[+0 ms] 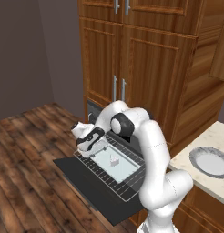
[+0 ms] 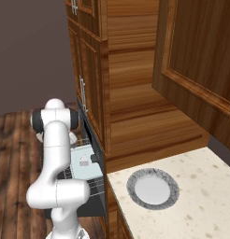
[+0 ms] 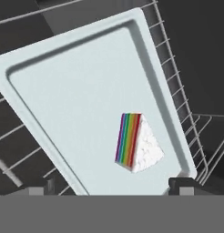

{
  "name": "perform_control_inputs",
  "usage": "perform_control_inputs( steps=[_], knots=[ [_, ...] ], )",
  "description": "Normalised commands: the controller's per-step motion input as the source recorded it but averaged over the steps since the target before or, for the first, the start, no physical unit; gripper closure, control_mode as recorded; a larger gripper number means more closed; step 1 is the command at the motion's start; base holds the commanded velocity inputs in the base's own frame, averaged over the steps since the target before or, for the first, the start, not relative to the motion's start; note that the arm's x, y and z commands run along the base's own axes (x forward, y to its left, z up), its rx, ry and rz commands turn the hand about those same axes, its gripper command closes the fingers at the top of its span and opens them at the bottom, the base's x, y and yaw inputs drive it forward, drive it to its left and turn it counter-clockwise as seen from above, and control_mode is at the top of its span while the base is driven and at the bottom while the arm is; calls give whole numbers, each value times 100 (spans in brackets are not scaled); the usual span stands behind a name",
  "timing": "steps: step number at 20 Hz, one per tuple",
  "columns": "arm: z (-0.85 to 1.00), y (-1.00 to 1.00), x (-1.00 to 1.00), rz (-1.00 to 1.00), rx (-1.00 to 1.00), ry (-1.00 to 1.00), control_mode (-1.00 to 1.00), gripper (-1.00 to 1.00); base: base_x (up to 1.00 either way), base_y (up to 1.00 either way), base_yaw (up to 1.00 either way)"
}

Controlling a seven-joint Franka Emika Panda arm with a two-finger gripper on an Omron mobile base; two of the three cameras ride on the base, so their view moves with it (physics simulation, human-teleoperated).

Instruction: Take the baked cake out of the oven and place it on the plate for cooling. Then close the oven door.

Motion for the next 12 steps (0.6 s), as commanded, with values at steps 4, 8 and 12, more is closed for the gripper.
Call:
perform_control_inputs(
  steps=[4,8,12],
  knots=[
    [-11,-28,21,-3,0,-10,-100,-100,0,0,0],
    [-27,-32,-1,0,0,-5,-100,-100,0,0,0],
    [-25,-30,-2,-2,0,-5,-100,-100,0,0,0]
  ],
)
